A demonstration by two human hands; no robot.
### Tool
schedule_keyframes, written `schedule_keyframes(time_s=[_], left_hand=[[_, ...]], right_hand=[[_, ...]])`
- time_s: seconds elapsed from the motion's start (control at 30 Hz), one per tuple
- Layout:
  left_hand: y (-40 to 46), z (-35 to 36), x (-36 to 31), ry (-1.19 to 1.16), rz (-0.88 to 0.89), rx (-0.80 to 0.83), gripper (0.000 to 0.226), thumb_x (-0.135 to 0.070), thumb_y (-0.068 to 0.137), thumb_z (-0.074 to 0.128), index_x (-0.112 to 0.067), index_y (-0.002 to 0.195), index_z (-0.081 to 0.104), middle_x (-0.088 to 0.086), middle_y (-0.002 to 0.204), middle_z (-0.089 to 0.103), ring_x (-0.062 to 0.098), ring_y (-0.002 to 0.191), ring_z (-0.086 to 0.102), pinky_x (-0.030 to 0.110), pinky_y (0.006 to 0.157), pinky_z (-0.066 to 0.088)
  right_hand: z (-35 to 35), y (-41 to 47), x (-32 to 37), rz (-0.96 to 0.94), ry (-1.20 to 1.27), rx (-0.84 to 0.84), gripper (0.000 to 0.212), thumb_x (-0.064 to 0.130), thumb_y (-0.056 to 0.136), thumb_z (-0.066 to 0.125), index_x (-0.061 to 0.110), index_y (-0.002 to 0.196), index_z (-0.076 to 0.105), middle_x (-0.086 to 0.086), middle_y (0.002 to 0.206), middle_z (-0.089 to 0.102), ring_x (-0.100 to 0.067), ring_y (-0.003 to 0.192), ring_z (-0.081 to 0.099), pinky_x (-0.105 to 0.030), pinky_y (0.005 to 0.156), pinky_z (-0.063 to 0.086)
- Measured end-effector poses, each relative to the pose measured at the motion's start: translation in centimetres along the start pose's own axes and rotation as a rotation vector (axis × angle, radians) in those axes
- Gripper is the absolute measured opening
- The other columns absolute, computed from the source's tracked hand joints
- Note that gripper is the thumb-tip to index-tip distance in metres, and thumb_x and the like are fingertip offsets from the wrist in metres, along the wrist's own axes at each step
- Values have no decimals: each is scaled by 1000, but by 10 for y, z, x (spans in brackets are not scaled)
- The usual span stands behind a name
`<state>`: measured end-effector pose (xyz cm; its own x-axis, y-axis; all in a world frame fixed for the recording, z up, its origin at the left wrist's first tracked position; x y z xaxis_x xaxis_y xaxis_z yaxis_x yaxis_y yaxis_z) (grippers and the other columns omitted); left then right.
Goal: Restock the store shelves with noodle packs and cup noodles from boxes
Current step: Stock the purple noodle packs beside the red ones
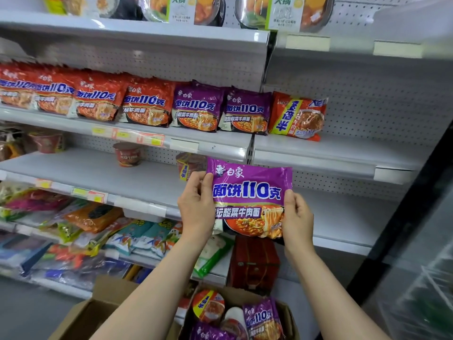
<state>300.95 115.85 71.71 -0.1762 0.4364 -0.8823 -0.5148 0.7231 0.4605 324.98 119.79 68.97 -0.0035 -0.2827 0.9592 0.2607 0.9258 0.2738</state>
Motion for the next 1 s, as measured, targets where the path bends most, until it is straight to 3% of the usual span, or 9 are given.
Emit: schedule_keyframes(time_s=[0.13, 0.4, 0.53, 0.63, 0.77, 0.9, 1.0], left_hand=[[3, -6, -6, -15, 3, -34, 13, -32, 103, 54, -25, 92, 56, -3, 86, 71, 7, 75, 72, 17, 53, 51], [26, -19, -10, 161, 66, -124, 23, -39, 102, 51, -18, 97, 56, -11, 77, 67, -7, 71, 66, 11, 49, 45], [47, -13, -6, 65, 58, -88, 23, -36, 102, 53, -14, 100, 57, -7, 84, 71, 2, 75, 70, 15, 54, 51], [63, -3, -1, -19, 33, -60, 23, -37, 101, 54, -15, 100, 57, -4, 88, 73, 10, 79, 73, 22, 58, 55], [91, 14, 2, -104, 13, -48, 19, -34, 101, 55, -16, 98, 56, -4, 89, 73, 9, 79, 73, 17, 56, 54], [124, 27, 3, -82, 60, -53, 17, -32, 103, 54, -20, 92, 57, -4, 83, 72, 7, 73, 70, 23, 56, 54], [152, 40, 1, -80, 84, 7, 18, -32, 104, 53, -23, 89, 58, -3, 82, 71, 9, 73, 70, 27, 57, 56]], right_hand=[[13, -6, 5, 24, 121, 88, 21, 38, 102, 54, 21, 107, 63, 2, 94, 77, -15, 85, 75, -30, 67, 60], [27, 7, 13, -48, 98, 6, 16, 37, 100, 59, 23, 101, 67, 5, 91, 77, -13, 85, 75, -32, 69, 60], [36, 20, 17, -54, 98, 3, 17, 39, 100, 59, 23, 101, 67, 2, 94, 77, -16, 87, 75, -41, 73, 62], [41, 31, 22, -24, 156, 21, 16, 36, 98, 61, 22, 101, 67, 4, 92, 77, -15, 85, 75, -32, 67, 61], [55, 51, 33, -9, 172, 106, 26, 36, 90, 71, 19, 109, 67, 3, 95, 79, -14, 84, 76, -27, 63, 61], [70, 77, 40, -21, 163, 141, 34, 26, 84, 79, 17, 114, 66, 0, 101, 78, -18, 90, 76, -34, 73, 63], [80, 100, 44, -30, 158, 123, 34, 25, 83, 80, 19, 114, 66, 1, 101, 79, -18, 90, 76, -32, 73, 63]])
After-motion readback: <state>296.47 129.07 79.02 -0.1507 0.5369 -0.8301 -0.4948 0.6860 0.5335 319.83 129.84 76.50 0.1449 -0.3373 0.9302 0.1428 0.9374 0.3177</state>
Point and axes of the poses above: each hand's wrist, its own y-axis towards the middle knuckle, its own z-axis out of the palm, x = y × z, the point moved 7 cm from there along y, towards the middle knuckle
